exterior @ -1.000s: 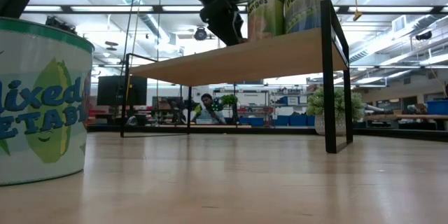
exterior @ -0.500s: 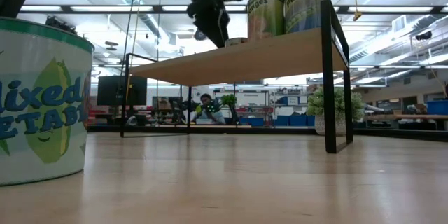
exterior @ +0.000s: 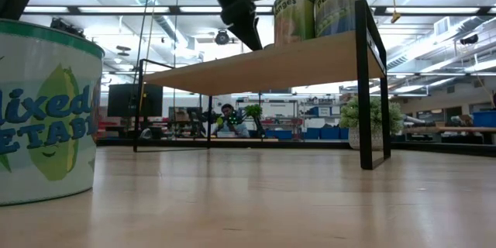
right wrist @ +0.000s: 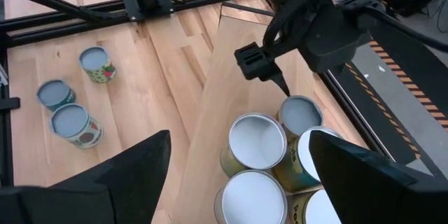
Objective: Pick and place cans onto a shelf
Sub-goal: Put the canned diced tomatoes on the shelf, then put the small canned peas on the shelf
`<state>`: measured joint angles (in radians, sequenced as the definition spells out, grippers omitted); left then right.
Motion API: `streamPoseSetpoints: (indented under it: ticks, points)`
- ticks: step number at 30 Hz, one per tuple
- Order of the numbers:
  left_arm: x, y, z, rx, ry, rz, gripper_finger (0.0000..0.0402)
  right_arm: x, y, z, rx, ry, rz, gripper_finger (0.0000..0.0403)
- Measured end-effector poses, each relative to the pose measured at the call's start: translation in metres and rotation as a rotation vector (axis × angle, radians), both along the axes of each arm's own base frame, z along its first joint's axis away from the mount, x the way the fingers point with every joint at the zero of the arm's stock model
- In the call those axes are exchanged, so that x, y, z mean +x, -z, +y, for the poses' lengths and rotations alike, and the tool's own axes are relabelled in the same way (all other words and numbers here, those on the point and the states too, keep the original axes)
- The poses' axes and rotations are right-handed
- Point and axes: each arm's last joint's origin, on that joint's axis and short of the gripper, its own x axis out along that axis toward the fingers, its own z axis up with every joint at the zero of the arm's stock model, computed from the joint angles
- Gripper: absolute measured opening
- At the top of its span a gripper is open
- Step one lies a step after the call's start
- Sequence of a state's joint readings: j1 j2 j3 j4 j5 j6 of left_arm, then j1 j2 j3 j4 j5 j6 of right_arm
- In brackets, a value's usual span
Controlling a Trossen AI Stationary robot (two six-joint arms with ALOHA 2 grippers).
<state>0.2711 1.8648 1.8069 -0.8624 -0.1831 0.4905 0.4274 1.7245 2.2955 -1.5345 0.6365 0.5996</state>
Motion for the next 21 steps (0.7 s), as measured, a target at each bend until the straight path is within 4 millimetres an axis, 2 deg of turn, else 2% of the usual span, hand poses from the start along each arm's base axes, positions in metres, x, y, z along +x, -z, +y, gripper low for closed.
streamPoseSetpoints:
  ticks: [3,9,15,21]
  points:
    - [-0.005,-0.003,-0.001,0.014,-0.023,0.025,0.0389,0.0,0.0,0.0,0.0,0.0,0.0,0.0347]
    - [-0.03,-0.03,-0.015,-0.031,-0.032,0.005,0.0368,0.002,0.0,-0.004,-0.018,-0.011,0.015,0.0347]
    - [-0.064,-0.058,-0.053,-0.207,-0.04,-0.016,0.0335,0.004,0.001,-0.01,-0.032,-0.06,0.054,0.0347]
    - [-0.093,-0.067,-0.096,-0.388,0.006,0.098,0.0312,0.01,-0.002,-0.014,-0.078,-0.134,0.05,0.0347]
